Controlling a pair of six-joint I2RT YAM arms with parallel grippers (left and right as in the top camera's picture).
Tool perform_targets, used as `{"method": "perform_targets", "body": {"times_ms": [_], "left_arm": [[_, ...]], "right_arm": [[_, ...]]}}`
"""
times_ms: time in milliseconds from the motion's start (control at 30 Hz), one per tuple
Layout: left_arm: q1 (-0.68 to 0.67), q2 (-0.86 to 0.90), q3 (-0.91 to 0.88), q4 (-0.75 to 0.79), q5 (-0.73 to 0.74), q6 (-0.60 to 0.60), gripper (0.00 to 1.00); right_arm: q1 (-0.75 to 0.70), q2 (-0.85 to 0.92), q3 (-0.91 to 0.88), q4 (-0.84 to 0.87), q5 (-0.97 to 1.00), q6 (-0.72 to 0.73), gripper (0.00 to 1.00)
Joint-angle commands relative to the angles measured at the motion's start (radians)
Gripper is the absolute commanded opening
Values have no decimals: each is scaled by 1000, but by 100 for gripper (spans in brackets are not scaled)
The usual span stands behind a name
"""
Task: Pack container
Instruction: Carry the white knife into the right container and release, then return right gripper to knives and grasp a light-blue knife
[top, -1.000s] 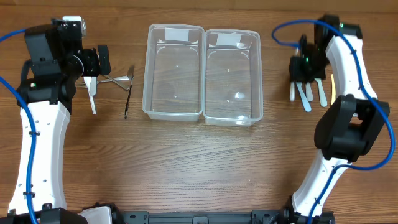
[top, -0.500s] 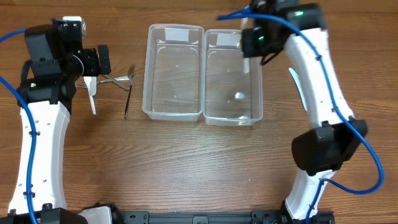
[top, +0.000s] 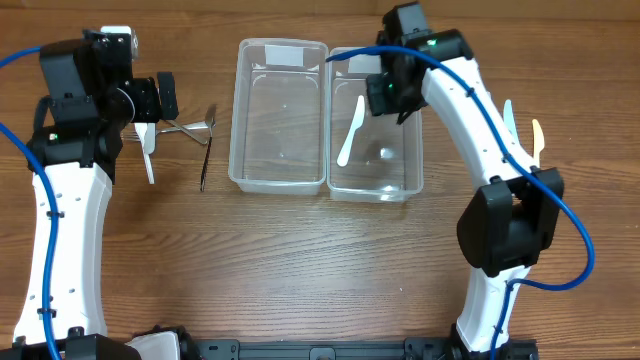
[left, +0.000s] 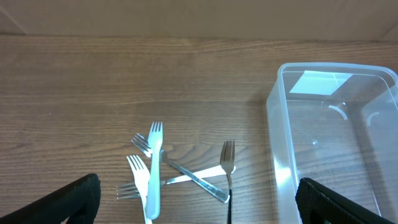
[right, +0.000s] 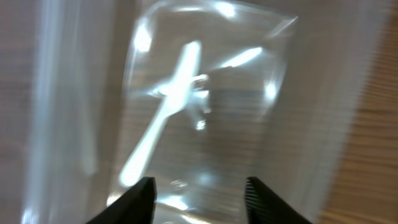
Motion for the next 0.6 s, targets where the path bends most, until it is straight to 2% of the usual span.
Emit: {"method": "perform_targets", "body": {"times_ms": [0, 100, 133, 267, 567], "left_arm": [[5, 4, 30, 1, -3, 23, 100], [5, 4, 30, 1, -3, 23, 100], [5, 4, 30, 1, -3, 23, 100], [5, 4, 30, 1, -3, 23, 100], [5, 4, 30, 1, -3, 23, 100]], "right_arm": [[-127, -60, 86, 14, 177, -66, 71], [-241, -59, 82, 34, 159, -157, 86], [-289, -50, 76, 36, 109, -192, 87], [-415, -5, 44, 37, -48, -258, 85], [-511, 71, -11, 34, -107, -283, 76]]}}
